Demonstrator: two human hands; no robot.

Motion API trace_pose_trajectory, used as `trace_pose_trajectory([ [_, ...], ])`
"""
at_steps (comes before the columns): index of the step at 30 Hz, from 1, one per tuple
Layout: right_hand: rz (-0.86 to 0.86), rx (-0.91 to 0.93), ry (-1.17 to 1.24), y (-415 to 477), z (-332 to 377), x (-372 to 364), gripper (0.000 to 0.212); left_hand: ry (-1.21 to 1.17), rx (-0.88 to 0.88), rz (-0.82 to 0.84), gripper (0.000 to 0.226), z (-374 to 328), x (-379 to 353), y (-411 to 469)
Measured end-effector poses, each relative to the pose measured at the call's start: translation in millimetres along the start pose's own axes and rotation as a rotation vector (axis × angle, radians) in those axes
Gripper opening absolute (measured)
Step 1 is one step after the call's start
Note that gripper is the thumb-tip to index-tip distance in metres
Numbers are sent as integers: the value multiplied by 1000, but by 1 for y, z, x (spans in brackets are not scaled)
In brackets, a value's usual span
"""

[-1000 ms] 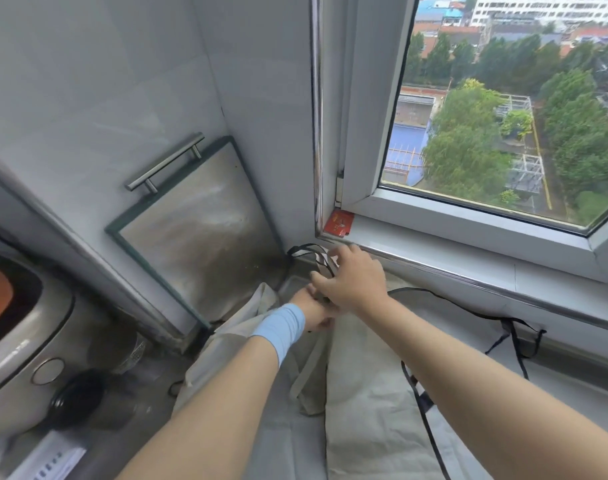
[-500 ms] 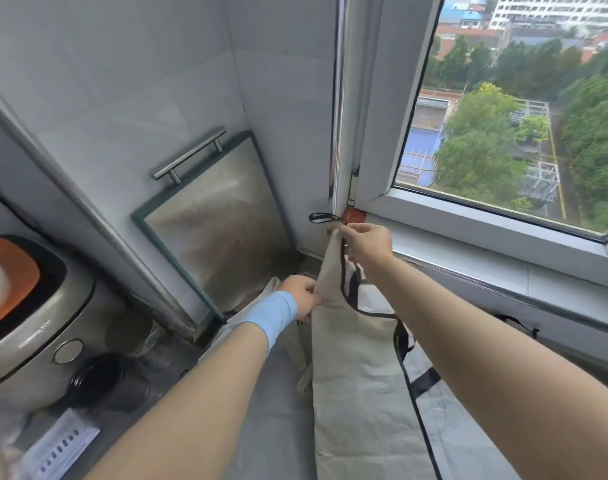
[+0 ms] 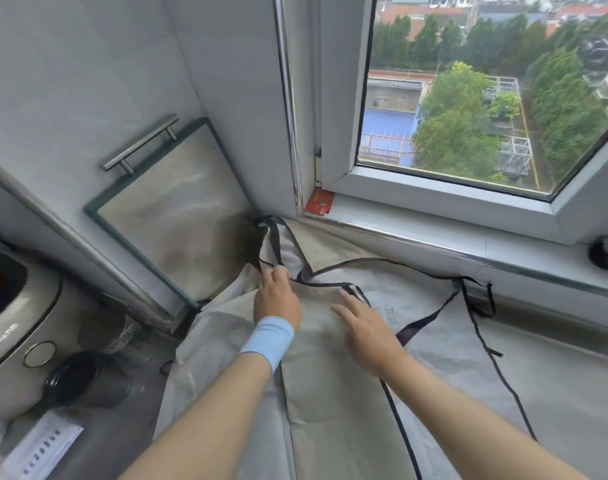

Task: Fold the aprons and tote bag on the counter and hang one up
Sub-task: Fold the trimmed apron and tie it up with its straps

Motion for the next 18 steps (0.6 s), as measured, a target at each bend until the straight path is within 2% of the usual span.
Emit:
trace_pose_trajectory([
  [2,-124,-18,-29,-16,-10,9,57,96,-83,161,27,-12,-27,-24],
  [3,-128,-28,-45,-24,-16,7,54,191,-114,268,27,-16,-44,-39],
  [5,-40,-124,-68,-42,-36,-4,59,335,-124,409,38,-11,-76,-65],
  [8,151,-360,-75,-77,-87,-37,79,386,-44,579,77,0,-112,-96],
  [11,260,-471,-61,-116,-115,-55,75,415,-152,741,94,-12,-139,-114],
  [16,199,-662,-104,-163,-139,-46,73,457,-333,809,101,-53,-163,-109],
  [18,65,-643,-111,-163,-133,-34,78,491,-387,796,105,-69,-168,-103],
])
Point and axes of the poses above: each hand's wrist, its own y-axis towards the middle knuckle, its own x-axis out of the back of the hand, z = x × y, the point moved 9 cm from there along y, towards the middle knuckle, and after that the axes turned 2 degrees about y, right-handed, at the moved point
